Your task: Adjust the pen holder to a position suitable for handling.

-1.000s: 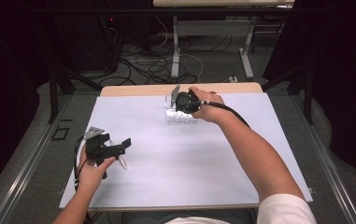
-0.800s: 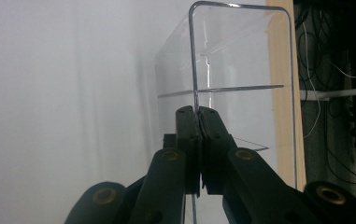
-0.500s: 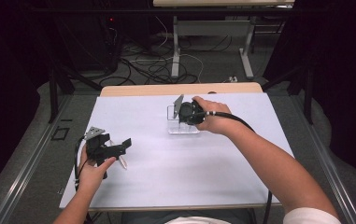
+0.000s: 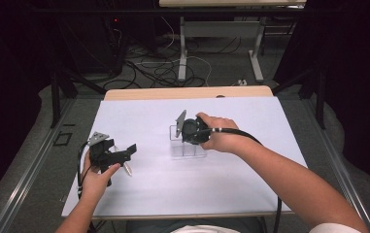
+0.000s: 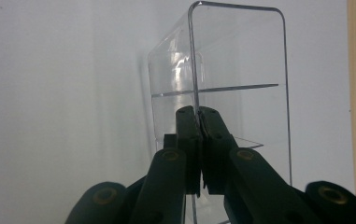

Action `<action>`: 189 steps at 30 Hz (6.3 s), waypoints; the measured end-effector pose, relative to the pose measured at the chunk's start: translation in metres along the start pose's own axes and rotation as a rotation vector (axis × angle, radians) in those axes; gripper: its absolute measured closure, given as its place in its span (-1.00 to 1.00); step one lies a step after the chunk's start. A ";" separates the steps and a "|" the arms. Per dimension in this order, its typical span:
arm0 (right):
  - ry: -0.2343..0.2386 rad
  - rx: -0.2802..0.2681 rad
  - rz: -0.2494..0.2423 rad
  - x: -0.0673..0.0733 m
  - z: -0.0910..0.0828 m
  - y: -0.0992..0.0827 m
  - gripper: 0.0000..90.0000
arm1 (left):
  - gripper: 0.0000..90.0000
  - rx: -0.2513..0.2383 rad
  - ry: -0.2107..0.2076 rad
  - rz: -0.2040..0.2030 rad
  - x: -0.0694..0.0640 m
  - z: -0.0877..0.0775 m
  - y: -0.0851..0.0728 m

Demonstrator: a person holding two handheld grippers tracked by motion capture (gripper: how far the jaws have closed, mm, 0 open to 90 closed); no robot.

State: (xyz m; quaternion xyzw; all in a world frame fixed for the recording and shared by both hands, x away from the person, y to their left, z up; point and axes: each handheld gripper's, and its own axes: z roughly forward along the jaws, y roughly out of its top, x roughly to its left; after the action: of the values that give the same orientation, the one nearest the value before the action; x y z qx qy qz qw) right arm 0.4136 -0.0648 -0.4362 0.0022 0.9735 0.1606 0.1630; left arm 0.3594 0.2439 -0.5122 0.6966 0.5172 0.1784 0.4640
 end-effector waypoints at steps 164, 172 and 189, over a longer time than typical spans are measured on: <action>-0.323 -0.453 1.209 0.037 -0.002 -0.240 -0.67 | 0.44 0.355 0.240 -0.673 0.056 0.030 0.006; -0.334 -0.424 1.189 0.036 0.003 -0.239 -0.92 | 0.47 0.363 0.230 -0.667 0.054 0.033 0.005; -0.342 -0.409 1.175 0.036 0.005 -0.239 -1.00 | 0.58 0.366 0.216 -0.720 0.059 0.036 0.001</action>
State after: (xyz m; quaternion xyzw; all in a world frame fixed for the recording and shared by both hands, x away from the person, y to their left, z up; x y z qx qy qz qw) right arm 0.3923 -0.2874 -0.5274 0.5294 0.7200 0.4028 0.1978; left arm 0.4099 0.2797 -0.5428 0.5196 0.7965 -0.0181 0.3087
